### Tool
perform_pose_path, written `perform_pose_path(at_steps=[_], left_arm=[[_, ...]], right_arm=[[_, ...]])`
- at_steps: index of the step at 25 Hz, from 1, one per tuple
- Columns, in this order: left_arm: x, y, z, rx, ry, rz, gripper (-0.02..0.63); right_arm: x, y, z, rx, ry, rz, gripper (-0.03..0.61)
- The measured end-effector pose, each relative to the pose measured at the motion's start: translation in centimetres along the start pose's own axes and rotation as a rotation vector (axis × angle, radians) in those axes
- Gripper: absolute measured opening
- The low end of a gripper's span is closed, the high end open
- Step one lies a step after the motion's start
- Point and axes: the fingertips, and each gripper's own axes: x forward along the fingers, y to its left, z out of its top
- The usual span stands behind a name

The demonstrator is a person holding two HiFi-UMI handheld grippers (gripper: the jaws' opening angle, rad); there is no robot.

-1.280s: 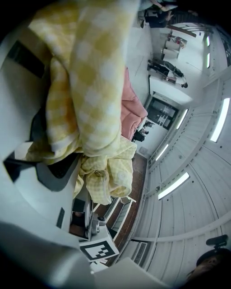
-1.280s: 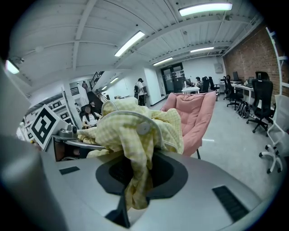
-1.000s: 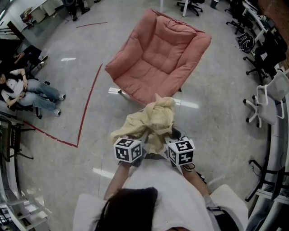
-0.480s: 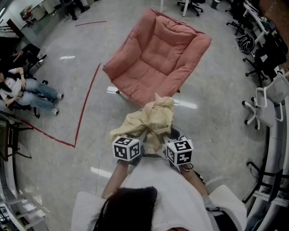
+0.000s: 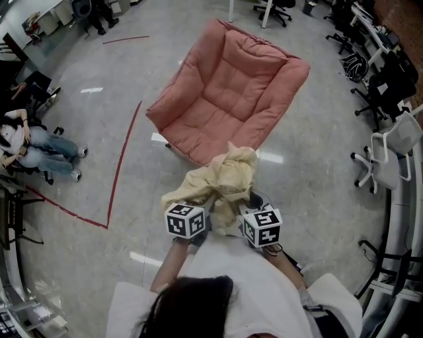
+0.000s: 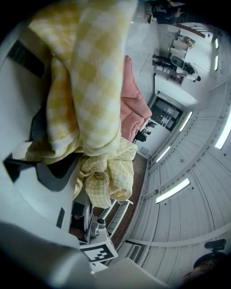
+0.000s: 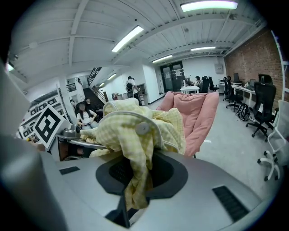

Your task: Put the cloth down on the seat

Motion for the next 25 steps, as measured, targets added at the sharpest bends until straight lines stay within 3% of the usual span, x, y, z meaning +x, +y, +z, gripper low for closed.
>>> perform_pose_path(at_steps=[15, 25], left_arm=[[4.6, 10.5, 11.7, 0.002, 0.061, -0.057, 0.061], [7.3, 17.6, 18.3, 0.044, 0.149, -0.088, 0.061]], right_arm=[[12.8, -1.0, 9.6, 0.024, 0.033, -0.058, 0.083], [21.2, -1.4, 14.1, 0.110, 0.048, -0.111, 0.083]])
